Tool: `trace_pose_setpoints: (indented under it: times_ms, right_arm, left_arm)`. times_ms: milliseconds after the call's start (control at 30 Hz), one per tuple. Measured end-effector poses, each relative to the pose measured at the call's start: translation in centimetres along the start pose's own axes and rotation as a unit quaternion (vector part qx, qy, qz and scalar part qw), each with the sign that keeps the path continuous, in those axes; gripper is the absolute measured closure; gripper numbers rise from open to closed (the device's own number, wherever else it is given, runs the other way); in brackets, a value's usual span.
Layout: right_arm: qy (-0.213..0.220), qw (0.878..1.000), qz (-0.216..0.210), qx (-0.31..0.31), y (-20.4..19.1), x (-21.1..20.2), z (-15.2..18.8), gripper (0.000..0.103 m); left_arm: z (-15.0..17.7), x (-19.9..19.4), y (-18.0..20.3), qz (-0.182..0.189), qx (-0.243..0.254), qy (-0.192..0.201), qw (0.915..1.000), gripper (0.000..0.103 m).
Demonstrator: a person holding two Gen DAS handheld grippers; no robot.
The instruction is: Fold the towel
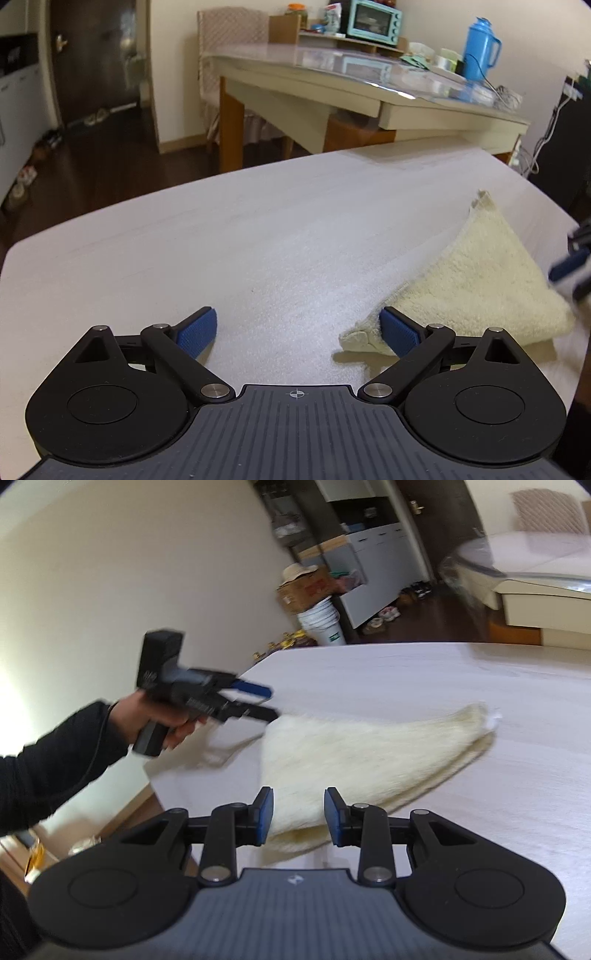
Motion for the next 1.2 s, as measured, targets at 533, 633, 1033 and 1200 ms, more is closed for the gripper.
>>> trace_pose_setpoints:
  times_ms: [533,633,1033,1200]
  right_arm:
    - [0.006,0.998,0.018,-0.066,-2.4,0.0,-0.4,0.068]
    - [0.000,0.996,0.017,-0.082,-2.4,1.1,-0.1,0.068]
    - [-0.011,0.989,0.042,-0.139,-4.0,3.1,-0.2,0.078]
    - [-0.027,0.985,0.056,-0.161,-4.8,4.4,1.1,0.078]
  left_arm:
    - [-0.7,-1.2,-2.6,-0.005,-0.028,0.005,0.9996,0.006]
    - [-0.6,-0.9,-2.1,-0.025,-0.002,0.000,0.9997,0.006]
    - [-0.7,-0.6,-1.1,-0.029,0.032,0.011,0.9990,0.005]
    - [-0.5,-0.5,-0.4,-0.036,0.045,0.014,0.9983,0.004]
Point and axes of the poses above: each gripper's, at about its wrist camera, not at the fingertips, and x roughly the way its jaws point, y to its right, z to its underside, the point moved 4 cm from there along x, roughly the way its jaws point, and after that the axes turned 7 degrees about z, right-handed, at the moved point
